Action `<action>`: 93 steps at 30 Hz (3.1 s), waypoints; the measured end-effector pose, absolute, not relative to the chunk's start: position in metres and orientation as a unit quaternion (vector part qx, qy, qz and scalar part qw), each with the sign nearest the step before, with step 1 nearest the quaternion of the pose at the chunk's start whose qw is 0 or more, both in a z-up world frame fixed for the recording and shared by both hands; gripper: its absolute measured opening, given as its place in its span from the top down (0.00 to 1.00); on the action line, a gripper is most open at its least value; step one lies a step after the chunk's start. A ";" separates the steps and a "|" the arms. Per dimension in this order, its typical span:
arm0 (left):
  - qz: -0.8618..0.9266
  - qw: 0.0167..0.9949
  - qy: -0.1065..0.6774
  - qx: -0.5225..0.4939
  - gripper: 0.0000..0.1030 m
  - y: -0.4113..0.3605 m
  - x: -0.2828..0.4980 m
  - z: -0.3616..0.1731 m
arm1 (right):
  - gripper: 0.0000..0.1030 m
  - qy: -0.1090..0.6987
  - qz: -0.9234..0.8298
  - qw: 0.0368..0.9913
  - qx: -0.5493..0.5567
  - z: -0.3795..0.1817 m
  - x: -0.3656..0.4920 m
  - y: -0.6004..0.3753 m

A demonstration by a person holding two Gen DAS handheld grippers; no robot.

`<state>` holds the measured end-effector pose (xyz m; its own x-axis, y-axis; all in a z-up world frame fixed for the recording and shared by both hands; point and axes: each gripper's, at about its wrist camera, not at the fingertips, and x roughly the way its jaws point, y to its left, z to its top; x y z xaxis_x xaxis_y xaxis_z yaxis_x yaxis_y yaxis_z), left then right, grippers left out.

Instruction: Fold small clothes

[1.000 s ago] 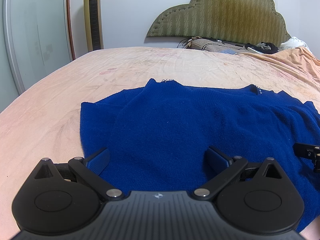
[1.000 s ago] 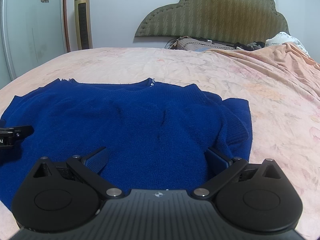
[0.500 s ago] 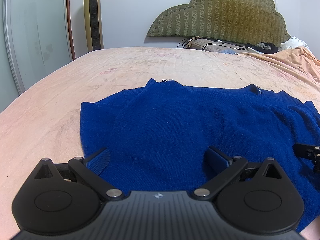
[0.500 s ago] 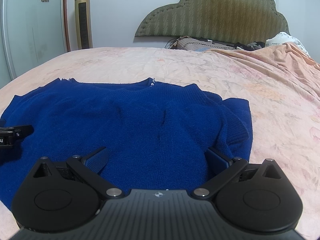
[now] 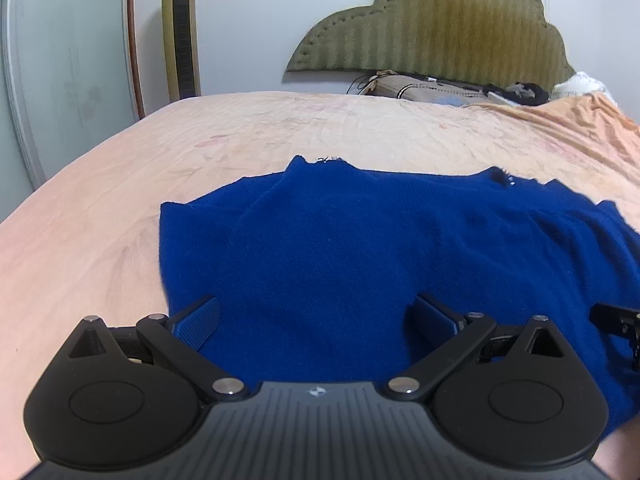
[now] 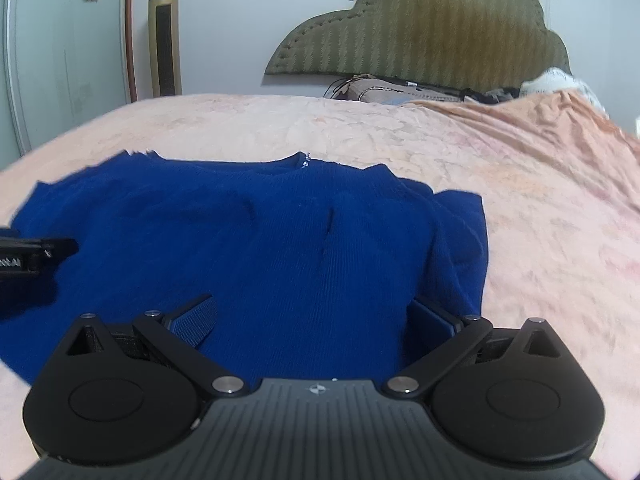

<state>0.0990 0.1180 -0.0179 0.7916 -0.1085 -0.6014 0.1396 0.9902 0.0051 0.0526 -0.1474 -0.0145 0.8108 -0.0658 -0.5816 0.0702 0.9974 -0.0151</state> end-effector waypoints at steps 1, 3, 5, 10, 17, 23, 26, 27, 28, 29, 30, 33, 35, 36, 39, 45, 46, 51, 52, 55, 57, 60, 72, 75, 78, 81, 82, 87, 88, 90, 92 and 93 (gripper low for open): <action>-0.062 0.947 0.315 0.026 0.00 0.118 0.096 -0.017 | 0.00 0.306 -0.033 0.951 0.015 -0.013 0.049 -0.147; -0.052 0.946 0.318 0.040 0.00 0.115 0.093 -0.015 | 0.00 0.306 -0.026 0.951 0.026 -0.009 0.041 -0.145; -0.050 0.941 0.331 0.051 0.00 0.112 0.091 -0.012 | 0.00 0.306 -0.013 0.952 0.022 -0.004 0.034 -0.139; -0.067 0.931 0.354 0.052 0.00 0.114 0.082 -0.001 | 0.00 0.293 0.011 0.956 -0.002 0.010 0.020 -0.117; -0.039 0.946 0.319 0.052 0.00 0.130 0.069 0.015 | 0.00 0.292 0.028 0.956 -0.009 0.016 0.013 -0.096; -0.024 0.950 0.304 0.065 0.00 0.147 0.075 0.023 | 0.00 0.283 0.047 0.957 -0.051 0.020 0.008 -0.068; -0.020 0.950 0.304 0.073 0.00 0.159 0.079 0.023 | 0.00 0.276 0.055 0.956 -0.085 0.021 0.005 -0.048; -0.015 0.948 0.308 0.079 0.00 0.164 0.081 0.021 | 0.00 0.272 0.059 0.955 -0.103 0.021 0.004 -0.039; -0.013 0.944 0.319 0.081 0.00 0.170 0.085 0.019 | 0.00 0.268 0.064 0.954 -0.121 0.020 0.002 -0.030; -0.015 0.941 0.329 0.078 0.00 0.177 0.090 0.016 | 0.00 0.264 0.070 0.951 -0.143 0.019 0.000 -0.020; -0.016 0.938 0.338 0.072 0.00 0.184 0.094 0.014 | 0.00 0.257 0.077 0.949 -0.168 0.017 -0.002 -0.010; -0.017 0.934 0.352 0.054 0.00 0.203 0.106 0.012 | 0.00 0.246 0.095 0.937 -0.228 0.010 -0.004 0.022; -0.026 0.932 0.360 0.045 0.00 0.213 0.116 0.012 | 0.01 0.246 0.118 0.926 -0.259 0.003 -0.005 0.043; -0.038 0.929 0.365 0.037 0.00 0.217 0.122 0.012 | 0.01 0.245 0.128 0.922 -0.272 0.001 -0.006 0.052; -0.089 0.912 0.401 -0.013 0.00 0.231 0.145 0.009 | 0.01 0.232 0.129 0.910 -0.319 -0.009 -0.007 0.079; -0.155 0.877 0.441 -0.111 0.00 0.245 0.190 0.001 | 0.06 0.204 0.095 0.905 -0.360 -0.017 0.011 0.112; -0.170 0.872 0.442 -0.126 0.00 0.244 0.198 0.000 | 0.08 0.204 0.093 0.906 -0.359 -0.017 0.016 0.116; -0.228 0.845 0.448 -0.183 0.00 0.228 0.234 -0.007 | 0.40 0.207 0.100 0.906 -0.355 -0.020 0.037 0.135; -0.234 0.842 0.448 -0.187 0.00 0.223 0.240 -0.008 | 0.44 0.210 0.105 0.906 -0.353 -0.021 0.040 0.136; -0.229 0.846 0.443 -0.189 0.05 0.212 0.256 -0.011 | 0.76 0.225 0.125 0.902 -0.347 -0.022 0.045 0.136; -0.214 0.850 0.445 -0.182 0.40 0.207 0.263 -0.011 | 0.83 0.226 0.135 0.900 -0.347 -0.021 0.044 0.136; -0.185 0.851 0.461 -0.169 0.82 0.202 0.274 -0.013 | 0.91 0.225 0.146 0.903 -0.335 -0.019 0.043 0.132; -0.120 0.919 0.373 -0.036 0.93 0.131 0.238 0.073 | 0.93 0.155 0.126 0.954 -0.222 0.033 0.007 0.058; -0.124 0.926 0.355 -0.028 0.94 0.097 0.237 0.093 | 0.94 0.141 0.094 0.966 -0.194 0.046 -0.007 0.022; -0.138 0.933 0.332 0.001 0.94 0.054 0.233 0.104 | 0.94 0.137 0.057 0.974 -0.172 0.053 -0.016 -0.016; -0.165 0.933 0.318 0.031 0.94 0.005 0.227 0.104 | 0.94 0.143 0.017 0.978 -0.154 0.051 -0.023 -0.054; -0.177 0.931 0.317 0.040 0.94 -0.013 0.226 0.103 | 0.94 0.147 0.004 0.978 -0.147 0.048 -0.024 -0.067; -0.224 0.921 0.308 0.080 0.94 -0.091 0.218 0.081 | 0.94 0.175 -0.053 0.977 -0.109 0.031 -0.030 -0.121; -0.231 0.919 0.307 0.090 0.94 -0.106 0.217 0.072 | 0.94 0.181 -0.061 0.977 -0.098 0.025 -0.026 -0.131; -0.243 0.913 0.310 0.103 0.94 -0.130 0.215 0.056 | 0.94 0.199 -0.069 0.975 -0.068 0.016 -0.030 -0.149; -0.264 0.902 0.325 0.109 0.94 -0.144 0.212 0.042 | 0.94 0.219 -0.071 0.973 -0.034 0.005 -0.029 -0.163; -0.267 0.898 0.332 0.109 0.93 -0.148 0.211 0.036 | 0.91 0.237 -0.067 0.969 -0.013 0.000 -0.028 -0.171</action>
